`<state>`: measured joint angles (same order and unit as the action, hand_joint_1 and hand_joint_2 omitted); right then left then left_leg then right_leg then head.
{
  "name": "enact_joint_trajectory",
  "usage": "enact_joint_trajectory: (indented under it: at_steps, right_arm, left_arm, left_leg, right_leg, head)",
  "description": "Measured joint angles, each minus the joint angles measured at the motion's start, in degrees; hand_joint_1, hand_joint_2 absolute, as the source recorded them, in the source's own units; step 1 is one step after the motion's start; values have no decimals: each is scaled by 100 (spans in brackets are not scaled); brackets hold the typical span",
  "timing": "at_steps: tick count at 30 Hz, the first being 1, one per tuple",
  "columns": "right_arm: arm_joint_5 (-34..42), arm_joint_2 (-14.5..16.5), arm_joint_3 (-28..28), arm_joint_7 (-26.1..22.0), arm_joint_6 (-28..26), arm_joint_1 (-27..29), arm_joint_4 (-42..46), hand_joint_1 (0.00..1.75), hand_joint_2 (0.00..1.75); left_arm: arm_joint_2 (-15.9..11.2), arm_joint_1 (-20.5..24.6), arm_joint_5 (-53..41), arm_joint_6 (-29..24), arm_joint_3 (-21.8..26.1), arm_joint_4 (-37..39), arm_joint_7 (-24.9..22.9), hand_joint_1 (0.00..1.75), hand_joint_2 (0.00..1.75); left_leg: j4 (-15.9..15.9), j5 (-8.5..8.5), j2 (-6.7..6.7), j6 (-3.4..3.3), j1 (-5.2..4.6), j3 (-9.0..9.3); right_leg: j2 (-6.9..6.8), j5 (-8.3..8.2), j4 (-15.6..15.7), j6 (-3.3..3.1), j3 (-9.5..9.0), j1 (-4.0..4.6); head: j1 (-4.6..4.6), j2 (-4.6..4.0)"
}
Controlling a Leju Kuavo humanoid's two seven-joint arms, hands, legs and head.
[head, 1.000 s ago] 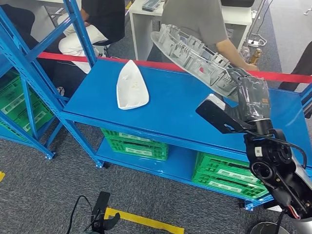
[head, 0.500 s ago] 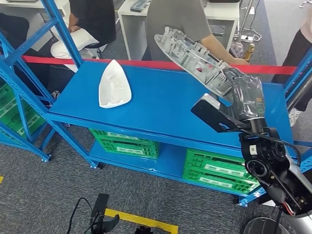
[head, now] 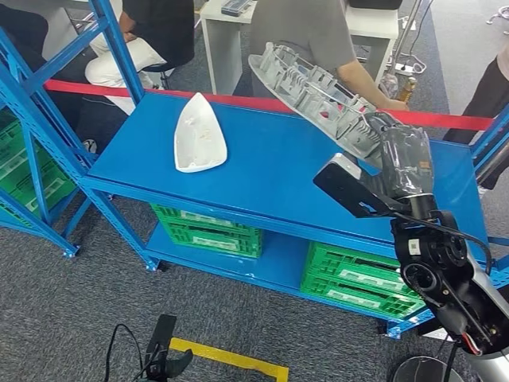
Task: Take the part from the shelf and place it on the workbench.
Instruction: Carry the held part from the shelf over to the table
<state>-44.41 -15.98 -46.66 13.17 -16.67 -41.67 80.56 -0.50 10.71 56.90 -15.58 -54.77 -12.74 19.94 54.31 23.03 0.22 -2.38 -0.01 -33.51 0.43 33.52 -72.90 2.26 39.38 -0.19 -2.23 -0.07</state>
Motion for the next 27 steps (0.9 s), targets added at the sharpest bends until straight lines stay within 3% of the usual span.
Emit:
enact_joint_trajectory:
  at_steps: [1, 2, 4, 6, 9, 10, 12, 14, 15, 16, 17, 19, 21, 25, 27]
  right_arm:
    - [-1, 0, -1, 8, -1, 11, 0, 175, 175]
    - [-4, 0, 0, 15, -1, 19, 1, 175, 175]
    - [-13, 0, 5, 28, -2, 23, 3, 175, 175]
    - [-21, 0, 14, 34, -5, 24, 16, 175, 175]
    - [-26, -2, 30, 38, -8, 29, 34, 175, 175]
    - [-27, -3, 35, 39, -8, 30, 38, 175, 175]
    - [-31, -2, 42, 42, -8, 29, 47, 175, 175]
    - [-33, -2, 44, 44, -8, 34, 50, 175, 175]
    - [-33, -2, 44, 44, -7, 40, 50, 175, 175]
    - [-33, -2, 43, 44, -7, 47, 50, 175, 175]
    - [-33, -3, 43, 45, -6, 52, 50, 175, 175]
    - [-34, -3, 46, 51, -5, 55, 56, 175, 175]
    - [-38, -4, 58, 63, -5, 50, 64, 175, 175]
    - [-39, -7, 69, 72, -5, 47, 66, 175, 175]
    - [-39, -13, 75, 74, -5, 47, 66, 175, 175]
  left_arm:
    - [3, -3, -7, 0, 0, 0, -5, 0, 175]
    - [7, -3, -10, 0, 0, -1, -10, 0, 175]
    - [9, -1, -14, 0, 0, -2, -16, 0, 175]
    - [8, 1, -15, 0, 0, -2, -18, 0, 175]
    - [2, -4, -16, 0, 0, -1, -24, 0, 175]
    - [0, -4, -16, 0, 0, -1, -26, 0, 175]
    - [-2, -3, -17, 0, 0, -1, -29, 0, 175]
    - [0, -12, -18, 0, 0, -1, -32, 0, 175]
    - [0, -19, -18, 0, 0, 0, -34, 0, 175]
    - [0, -24, -19, 0, 0, 0, -34, 0, 175]
    - [-1, -26, -21, 0, 0, -1, -34, 0, 175]
    - [-3, -21, -27, 0, 0, -1, -34, 0, 175]
    - [-4, -12, -32, 0, 0, -1, -37, 0, 175]
    - [1, -20, -33, 0, 1, -1, -54, 0, 175]
    - [3, -16, -32, 0, 2, -1, -54, 0, 175]
  left_leg:
    - [10, 1, -2, 1, 1, -1]
    - [27, 4, -4, 6, 3, -1]
    - [81, 18, -11, 33, -5, -17]
    - [125, 14, -15, 83, -24, -56]
    - [132, -10, -14, 164, -26, -87]
    - [208, 56, -15, 197, -24, -121]
    - [737, 396, -17, 272, -2, -348]
    - [1565, 790, -17, 335, 28, -706]
    - [1824, 869, -16, 351, 40, -814]
    - [1854, 833, -16, 357, 49, -810]
    - [1630, 693, -16, 353, 57, -681]
    - [749, 326, -19, 325, 62, -213]
    - [153, 147, -27, 271, 44, 71]
    - [39, 98, -25, 140, 34, 67]
    - [-4, 55, -17, 76, 49, 62]
  right_leg:
    - [-2, -80, 55, 8, -50, -10]
    - [-6, -256, 340, 10, -207, -22]
    - [-21, -609, 1176, -2, -629, -31]
    - [-22, -728, 1602, -52, -808, -22]
    - [-10, -779, 1658, -162, -788, -21]
    - [-12, -805, 1680, -200, -788, -34]
    - [-23, -852, 1712, -259, -770, -65]
    - [-25, -879, 1714, -278, -728, -71]
    - [-25, -890, 1714, -275, -712, -73]
    - [-23, -899, 1713, -269, -701, -75]
    - [-20, -906, 1713, -260, -698, -79]
    - [-14, -916, 1711, -231, -693, -74]
    - [-7, -932, 1709, -179, -671, -55]
    - [-7, -917, 1691, -50, -628, -56]
    - [-16, -647, 1318, -11, -476, -64]
  head:
    - [12, 0]
    - [24, 0]
    - [45, 0]
    - [49, -1]
    - [48, -1]
    - [42, -1]
    - [11, 0]
    - [-15, 0]
    - [-20, 0]
    - [-26, 0]
    - [-35, -1]
    - [-59, -1]
    - [-71, 0]
    - [-38, -1]
    - [-8, -1]
